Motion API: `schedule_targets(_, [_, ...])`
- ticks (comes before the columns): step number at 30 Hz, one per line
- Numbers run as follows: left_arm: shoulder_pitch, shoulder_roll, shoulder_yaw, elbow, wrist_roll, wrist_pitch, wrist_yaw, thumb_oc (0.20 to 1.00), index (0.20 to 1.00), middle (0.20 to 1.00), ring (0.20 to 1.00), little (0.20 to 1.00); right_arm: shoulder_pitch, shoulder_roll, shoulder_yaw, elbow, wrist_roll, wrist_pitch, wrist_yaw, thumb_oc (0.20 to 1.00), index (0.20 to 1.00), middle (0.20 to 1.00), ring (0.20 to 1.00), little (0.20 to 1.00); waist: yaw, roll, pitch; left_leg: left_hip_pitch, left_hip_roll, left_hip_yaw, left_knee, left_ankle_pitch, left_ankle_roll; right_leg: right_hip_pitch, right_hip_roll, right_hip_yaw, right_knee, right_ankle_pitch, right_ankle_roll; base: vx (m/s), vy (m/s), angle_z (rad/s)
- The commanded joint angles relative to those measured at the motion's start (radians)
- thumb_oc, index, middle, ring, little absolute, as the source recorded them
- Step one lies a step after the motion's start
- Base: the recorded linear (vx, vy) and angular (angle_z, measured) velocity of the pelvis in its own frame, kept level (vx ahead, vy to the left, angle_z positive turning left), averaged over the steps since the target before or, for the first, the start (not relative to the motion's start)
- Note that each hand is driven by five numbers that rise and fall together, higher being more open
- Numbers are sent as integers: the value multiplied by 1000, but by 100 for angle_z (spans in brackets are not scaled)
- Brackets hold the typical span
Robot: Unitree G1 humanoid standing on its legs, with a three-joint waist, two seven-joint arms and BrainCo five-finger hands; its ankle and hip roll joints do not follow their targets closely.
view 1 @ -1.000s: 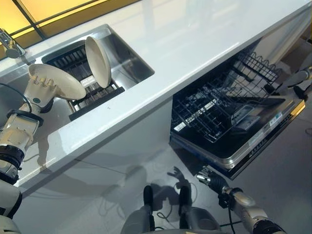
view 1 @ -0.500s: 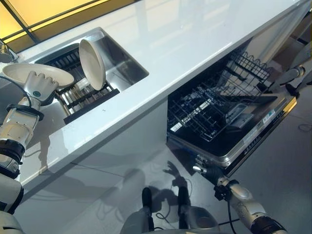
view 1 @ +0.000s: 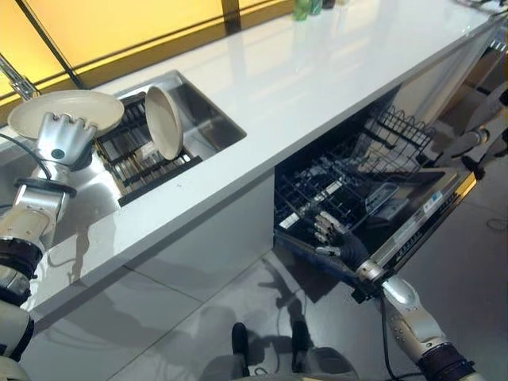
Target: Pick up plates and place into dishwasher.
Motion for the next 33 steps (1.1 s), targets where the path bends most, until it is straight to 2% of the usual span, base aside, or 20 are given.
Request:
schedule_targets(1, [6,-1,120,-76,-87,-9,116,200,200,200,200,200,-33,-30,-36,-111,-61,-159,-95,1000,1000,1000,1000,1000,26,-4,-64,59,-60,49,9,-116,11,11,-85,60,18,-63,129,9,-74,3])
schedule_targets(4, [56,-44,180,-210,-82,-78,119,200,200,200,200,200,-66,-51,-81,-164,-162,-220,-200,1000,1000,1000,1000,1000,44,-8,-83,69,-61,40,9,-124,14,26,-85,56,16,-69,129,7,-73,2])
schedule_targets(7, [80,-88,222,-333,-93,-141,78,200,200,200,200,200,-96,-92,-122,-207,-289,-264,-305,1000,1000,1000,1000,1000,58,-15,-101,79,-60,32,9,-132,15,39,-83,53,14,-75,129,4,-77,3])
schedule_targets(10, [71,-141,234,-479,-175,-234,-39,200,200,200,200,200,-145,-151,-144,-243,-473,-262,-429,1000,1000,1000,1000,1000,68,-27,-118,87,-57,28,9,-139,17,51,-81,52,12,-80,129,-7,-75,11])
schedule_targets(12, [57,-164,234,-536,-216,-264,-113,200,200,200,200,200,-176,-182,-144,-245,-531,-256,-479,1000,1000,1000,1000,1000,73,-32,-124,91,-56,26,9,-141,17,56,-78,52,10,-81,129,-5,-64,9])
schedule_targets(15, [15,-199,202,-597,-325,-346,-232,200,200,200,200,200,-268,-240,-132,-215,-612,-231,-546,1000,1000,1000,1000,1000,85,-44,-133,97,-52,22,9,-143,15,64,-73,49,9,-80,128,-8,-76,1])
schedule_targets(22, [-119,-208,99,-630,-507,-433,-391,200,200,200,200,200,-503,-323,-13,-123,-676,-156,-587,1000,1000,1000,1000,1000,107,-60,-142,104,-49,12,9,-144,11,75,-65,41,7,-82,124,-5,-59,0])
schedule_targets(27, [-199,-212,31,-635,-568,-458,-480,200,200,200,200,200,-640,-351,82,-65,-721,-107,-602,1000,1000,1000,1000,1000,118,-65,-154,105,-49,7,9,-144,10,80,-61,36,5,-83,121,8,-33,1])
schedule_targets(33, [-253,-218,-18,-634,-605,-488,-546,200,200,200,200,200,-720,-353,151,-23,-676,-100,-536,1000,1000,1000,1000,1000,128,-67,-164,107,-52,1,9,-145,12,85,-62,29,3,-84,121,8,-18,5])
